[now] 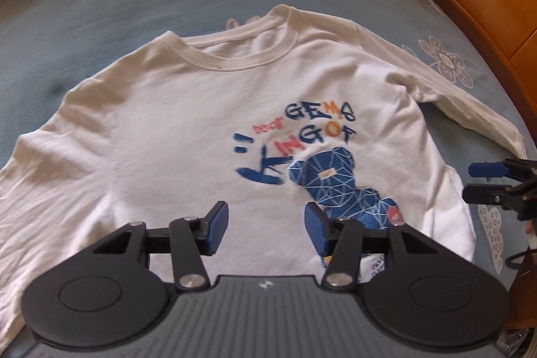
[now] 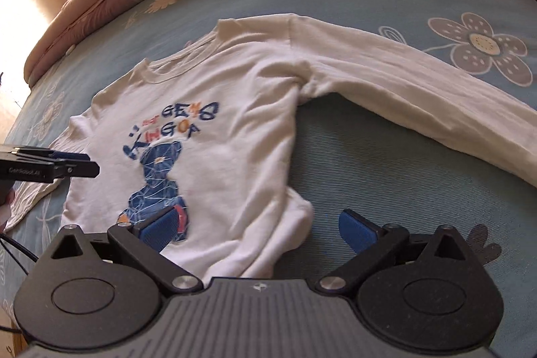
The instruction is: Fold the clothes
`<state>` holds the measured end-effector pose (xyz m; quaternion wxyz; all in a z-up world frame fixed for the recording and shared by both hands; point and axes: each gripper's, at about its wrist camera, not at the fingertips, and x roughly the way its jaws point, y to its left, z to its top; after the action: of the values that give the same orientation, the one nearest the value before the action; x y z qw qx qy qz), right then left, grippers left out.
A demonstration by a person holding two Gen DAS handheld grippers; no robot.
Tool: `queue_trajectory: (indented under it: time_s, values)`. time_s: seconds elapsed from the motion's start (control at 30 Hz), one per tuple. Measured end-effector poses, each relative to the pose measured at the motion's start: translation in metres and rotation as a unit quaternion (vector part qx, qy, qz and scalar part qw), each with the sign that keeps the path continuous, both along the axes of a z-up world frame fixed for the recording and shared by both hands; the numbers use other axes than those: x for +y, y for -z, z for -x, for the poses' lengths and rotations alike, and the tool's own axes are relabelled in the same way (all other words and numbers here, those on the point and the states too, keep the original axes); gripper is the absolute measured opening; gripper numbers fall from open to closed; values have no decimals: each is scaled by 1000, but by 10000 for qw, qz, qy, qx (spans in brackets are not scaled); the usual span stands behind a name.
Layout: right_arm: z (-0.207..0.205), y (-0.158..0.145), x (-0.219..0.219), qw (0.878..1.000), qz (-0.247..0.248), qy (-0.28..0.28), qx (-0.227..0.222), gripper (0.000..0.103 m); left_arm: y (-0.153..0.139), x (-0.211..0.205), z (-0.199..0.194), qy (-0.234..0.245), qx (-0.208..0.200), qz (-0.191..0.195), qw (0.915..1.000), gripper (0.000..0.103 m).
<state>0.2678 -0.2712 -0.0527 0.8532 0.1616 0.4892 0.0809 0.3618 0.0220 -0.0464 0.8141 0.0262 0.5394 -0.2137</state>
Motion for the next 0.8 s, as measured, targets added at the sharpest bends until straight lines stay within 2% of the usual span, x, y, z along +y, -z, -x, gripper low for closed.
queue_trajectory:
  time_s: [0.1,0.23,0.27,0.33,0.4,0.57,0.7,0.8]
  values:
    - [-13,21,-19,9966,-814,-124,60,103,2,-22,1,125,47,-77,9999,52]
    - [-30,37,-32,9818,-1825,-500,162,103,4,-46,1,203,114,-162,9996,52]
    - [-32,41,-37,9732,-2202,-603,283,103,4,-50,1,214,136,-176,9995,52]
    - [-32,55,-45,9475,-3031,-756,689,103,4,-58,2,246,175,-170,9994,52]
    - [-30,64,-47,9363,-3309,-930,722,103,5,-64,3,267,167,-190,9993,52]
    - [-57,63,-39,9304,-3386,-1320,486,103,8,-74,1,188,193,-221,9994,52]
    - [-58,64,-34,9242,-3486,-1511,378,103,7,-74,1,189,248,-228,9993,52]
    - [-40,64,-34,9145,-3595,-1702,743,103,8,-71,3,213,255,-327,9989,52]
